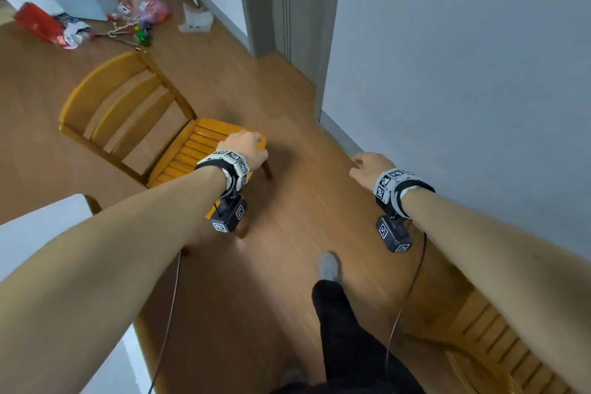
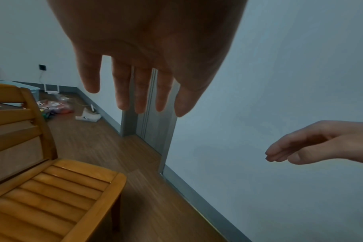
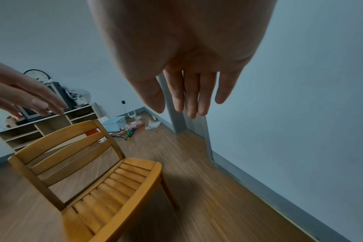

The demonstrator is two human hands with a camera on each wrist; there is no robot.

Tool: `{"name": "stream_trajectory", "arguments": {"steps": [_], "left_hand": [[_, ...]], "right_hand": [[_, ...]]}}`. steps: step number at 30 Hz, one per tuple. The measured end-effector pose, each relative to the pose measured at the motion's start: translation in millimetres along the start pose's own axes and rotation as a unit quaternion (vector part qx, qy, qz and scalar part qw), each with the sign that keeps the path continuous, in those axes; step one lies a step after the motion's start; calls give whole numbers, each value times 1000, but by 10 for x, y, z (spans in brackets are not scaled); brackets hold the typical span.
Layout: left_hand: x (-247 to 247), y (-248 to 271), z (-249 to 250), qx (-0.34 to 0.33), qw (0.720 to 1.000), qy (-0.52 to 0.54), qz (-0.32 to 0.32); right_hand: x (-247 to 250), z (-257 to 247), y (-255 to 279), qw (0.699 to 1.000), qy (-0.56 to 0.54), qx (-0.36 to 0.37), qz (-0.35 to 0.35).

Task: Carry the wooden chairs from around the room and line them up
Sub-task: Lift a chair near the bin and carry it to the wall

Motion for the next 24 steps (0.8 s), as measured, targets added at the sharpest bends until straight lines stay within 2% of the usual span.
{"name": "stream_trajectory", "arguments": {"steps": [5,10,16,19,24], "left_hand": [[355,-1200,-206,31,999,14,0],[868,-2306,-537,94,995,35,18],[1273,-3362,-1011,155,985,62,32],[1398,-3973,-1327,178,981,78,25],[1591,-4651,-1761,211,973,92,23]], "right_hand": [[320,-474,-1502,999,9,36,-22],[757,-1141,-2833,995,31,88,-41],[1050,-2047,-4083,985,51,148,-76],[1121,-2502,-4755,982,63,159,-84],[1240,-3105,-5574,978,66,171,-96]]}}
Point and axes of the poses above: each hand's wrist, its own y-axis away from the middle knuckle, its own x-axis out of the back of the hand, z = x × y, the point moved 1 cm from there along -y, towards the middle knuckle, and after that the axes turned 1 degree about z, right-handed, at the moved point
